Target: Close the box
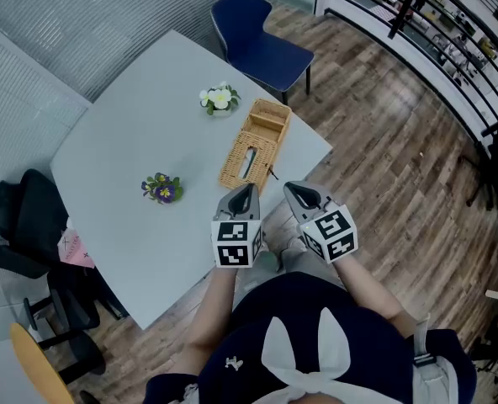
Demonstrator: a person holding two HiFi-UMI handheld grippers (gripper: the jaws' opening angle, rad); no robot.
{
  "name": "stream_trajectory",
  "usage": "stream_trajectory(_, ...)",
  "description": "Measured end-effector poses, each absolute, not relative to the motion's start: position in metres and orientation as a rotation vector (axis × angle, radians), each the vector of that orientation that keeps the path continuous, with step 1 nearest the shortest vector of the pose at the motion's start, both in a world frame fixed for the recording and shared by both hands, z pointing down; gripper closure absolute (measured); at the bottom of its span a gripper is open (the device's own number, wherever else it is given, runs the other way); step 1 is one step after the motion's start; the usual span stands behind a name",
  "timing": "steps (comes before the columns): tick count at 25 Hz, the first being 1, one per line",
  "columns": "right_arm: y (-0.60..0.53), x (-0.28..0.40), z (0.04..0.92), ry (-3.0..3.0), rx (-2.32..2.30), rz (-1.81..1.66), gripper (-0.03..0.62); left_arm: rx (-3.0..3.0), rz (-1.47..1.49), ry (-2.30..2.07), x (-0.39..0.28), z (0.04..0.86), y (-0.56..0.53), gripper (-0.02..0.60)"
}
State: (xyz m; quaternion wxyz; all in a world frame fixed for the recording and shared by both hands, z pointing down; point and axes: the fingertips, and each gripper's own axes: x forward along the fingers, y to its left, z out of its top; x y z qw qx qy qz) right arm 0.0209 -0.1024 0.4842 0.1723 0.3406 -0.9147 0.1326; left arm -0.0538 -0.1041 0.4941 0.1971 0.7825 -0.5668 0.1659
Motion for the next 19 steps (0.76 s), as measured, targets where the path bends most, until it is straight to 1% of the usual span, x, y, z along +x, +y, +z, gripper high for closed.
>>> stream_trajectory(19,-0.1022,0.0177,0.488,-2.589,0.946,0.38,0.591,2.198,0.421,-1.524,-0.0454,0.5008,-0.1011,0.56)
